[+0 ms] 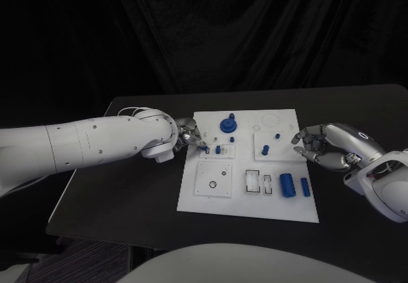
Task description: Assemble the parts on the task board
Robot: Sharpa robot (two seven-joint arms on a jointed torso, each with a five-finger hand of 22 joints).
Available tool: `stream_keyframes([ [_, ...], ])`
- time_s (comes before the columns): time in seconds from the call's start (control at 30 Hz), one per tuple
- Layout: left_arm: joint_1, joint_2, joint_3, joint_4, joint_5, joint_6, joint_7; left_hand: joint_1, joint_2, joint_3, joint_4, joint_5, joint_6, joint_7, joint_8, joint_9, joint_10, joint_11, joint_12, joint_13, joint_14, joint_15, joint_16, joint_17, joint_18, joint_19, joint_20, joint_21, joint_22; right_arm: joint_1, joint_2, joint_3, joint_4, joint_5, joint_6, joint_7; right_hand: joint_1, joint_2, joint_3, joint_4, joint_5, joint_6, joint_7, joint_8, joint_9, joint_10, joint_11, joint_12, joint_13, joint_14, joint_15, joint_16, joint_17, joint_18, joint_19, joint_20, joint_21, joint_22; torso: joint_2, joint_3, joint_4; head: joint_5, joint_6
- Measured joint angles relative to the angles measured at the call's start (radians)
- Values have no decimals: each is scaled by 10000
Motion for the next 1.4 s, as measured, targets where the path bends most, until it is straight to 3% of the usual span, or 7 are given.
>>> stream_keyframes([
  [1.13,-67,-72,-18,148,12,17,151,-14,117,0,0,81,-18,-17,21,24,0,0,0,0,0,0,0,0,0,-36,37,-76,0,-1,19,0,-39,17,11,-33,0,0,0,0,0,72,1,0,-8,0,0,0,-10,0,0,0,1,0,0,0,1,6,2,-12,12,20,-1],
  [1.23,-67,-64,-17,136,12,45,151,-107,210,0,0,-353,-18,-17,21,45,0,0,0,0,0,0,0,0,0,-72,1,-76,0,-1,21,0,-40,18,14,-40,0,0,0,0,0,72,1,0,-8,0,0,0,-10,0,0,0,2,-1,0,0,1,5,-1,-9,12,20,-1],
  [1.33,-72,-60,-16,128,11,72,151,-357,388,-251,250,-1556,-62,-53,-55,85,0,0,0,0,0,0,0,0,0,-109,37,-140,0,-1,22,0,-44,21,21,-48,0,0,0,0,0,72,1,0,-8,0,0,0,-10,0,0,0,-5,0,0,0,-35,5,-3,-3,12,20,-1],
  [1.4,-78,-68,-16,108,8,82,153,-560,399,-517,515,-2141,-155,-34,-156,49,0,0,0,0,0,0,0,0,1,-109,37,-192,0,-1,24,0,-49,32,28,-53,0,0,0,0,0,72,1,0,-10,0,0,0,-10,0,0,0,-5,0,0,0,-35,5,-3,-2,12,18,-1],
])
